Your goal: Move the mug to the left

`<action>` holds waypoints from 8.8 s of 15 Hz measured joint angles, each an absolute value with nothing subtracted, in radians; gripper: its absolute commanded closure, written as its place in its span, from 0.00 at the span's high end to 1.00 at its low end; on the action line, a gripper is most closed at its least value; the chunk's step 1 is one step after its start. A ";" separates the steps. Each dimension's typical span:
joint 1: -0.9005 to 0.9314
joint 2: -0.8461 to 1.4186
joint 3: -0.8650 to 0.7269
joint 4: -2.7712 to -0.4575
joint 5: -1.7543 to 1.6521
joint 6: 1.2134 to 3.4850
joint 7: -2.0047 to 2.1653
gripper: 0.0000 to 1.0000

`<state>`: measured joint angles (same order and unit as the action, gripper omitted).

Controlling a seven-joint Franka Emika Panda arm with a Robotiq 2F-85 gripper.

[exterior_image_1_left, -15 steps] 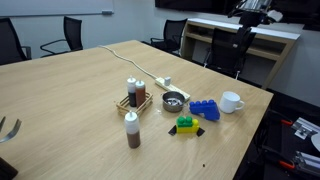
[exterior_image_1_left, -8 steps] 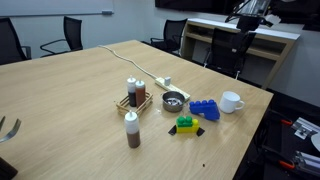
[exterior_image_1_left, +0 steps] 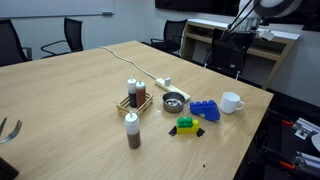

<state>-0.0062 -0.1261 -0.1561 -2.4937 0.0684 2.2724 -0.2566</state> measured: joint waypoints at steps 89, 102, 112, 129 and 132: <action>0.190 0.030 0.174 -2.349 -0.147 2.373 -0.070 0.01; 0.334 0.266 0.277 -2.097 -0.264 2.317 -0.094 0.01; 0.430 0.499 0.351 -2.005 -0.270 2.308 -0.223 0.01; 0.392 0.397 0.316 -1.937 -0.240 2.272 -0.239 0.97; 0.371 0.339 0.316 -1.980 -0.214 2.259 -0.237 1.00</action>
